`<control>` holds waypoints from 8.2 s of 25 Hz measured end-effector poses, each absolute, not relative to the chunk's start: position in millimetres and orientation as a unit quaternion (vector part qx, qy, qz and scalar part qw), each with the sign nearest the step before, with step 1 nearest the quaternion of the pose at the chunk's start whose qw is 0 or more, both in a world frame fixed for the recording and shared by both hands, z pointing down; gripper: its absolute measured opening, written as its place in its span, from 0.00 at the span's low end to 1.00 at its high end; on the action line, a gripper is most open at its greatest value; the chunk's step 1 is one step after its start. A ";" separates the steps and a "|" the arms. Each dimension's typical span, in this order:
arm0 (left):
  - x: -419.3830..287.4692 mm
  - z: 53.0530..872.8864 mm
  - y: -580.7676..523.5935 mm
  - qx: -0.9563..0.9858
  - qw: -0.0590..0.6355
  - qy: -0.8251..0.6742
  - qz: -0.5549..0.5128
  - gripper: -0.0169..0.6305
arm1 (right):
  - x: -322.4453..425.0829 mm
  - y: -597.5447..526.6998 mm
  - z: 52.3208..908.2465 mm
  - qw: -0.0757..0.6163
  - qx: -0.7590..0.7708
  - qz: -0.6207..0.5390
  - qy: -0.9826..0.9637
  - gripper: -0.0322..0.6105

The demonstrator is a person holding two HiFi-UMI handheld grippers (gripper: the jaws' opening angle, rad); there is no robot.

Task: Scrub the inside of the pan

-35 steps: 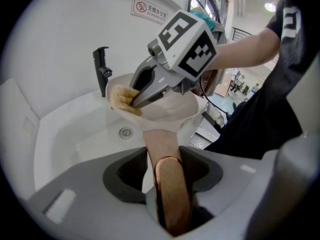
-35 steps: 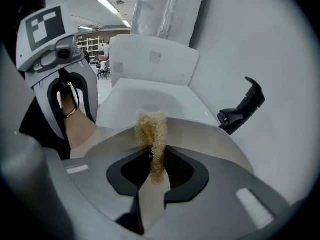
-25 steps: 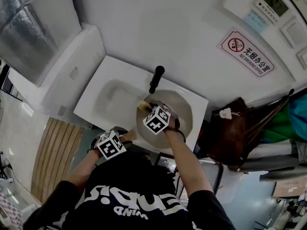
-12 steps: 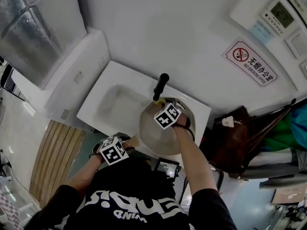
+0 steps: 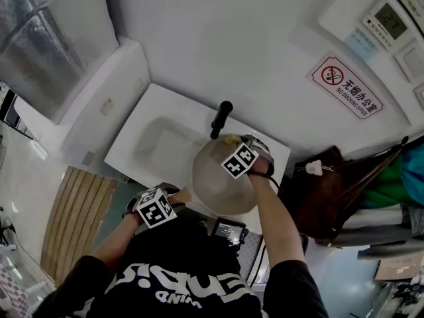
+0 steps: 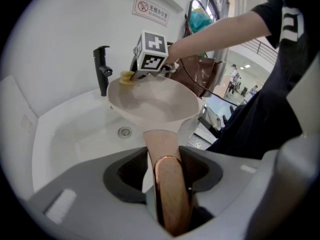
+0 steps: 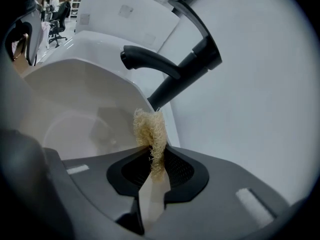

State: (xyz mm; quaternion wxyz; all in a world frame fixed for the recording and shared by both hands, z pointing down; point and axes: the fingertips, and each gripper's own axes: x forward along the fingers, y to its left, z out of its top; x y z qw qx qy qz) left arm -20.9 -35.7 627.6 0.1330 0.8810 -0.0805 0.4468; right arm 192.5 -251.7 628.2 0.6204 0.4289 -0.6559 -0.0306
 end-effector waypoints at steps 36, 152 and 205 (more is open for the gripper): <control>-24.6 627.7 -37.1 0.880 0.134 -0.102 0.443 0.30 | 284.6 -111.8 605.0 0.655 0.409 0.048 -0.634 0.17; -24.8 630.9 -27.4 0.875 0.154 -0.098 0.449 0.30 | 226.8 -128.0 702.9 0.763 0.263 0.053 -0.589 0.16; -23.2 635.5 -27.3 0.868 0.158 -0.093 0.461 0.30 | 91.0 -118.4 707.0 0.684 0.191 0.033 -0.703 0.17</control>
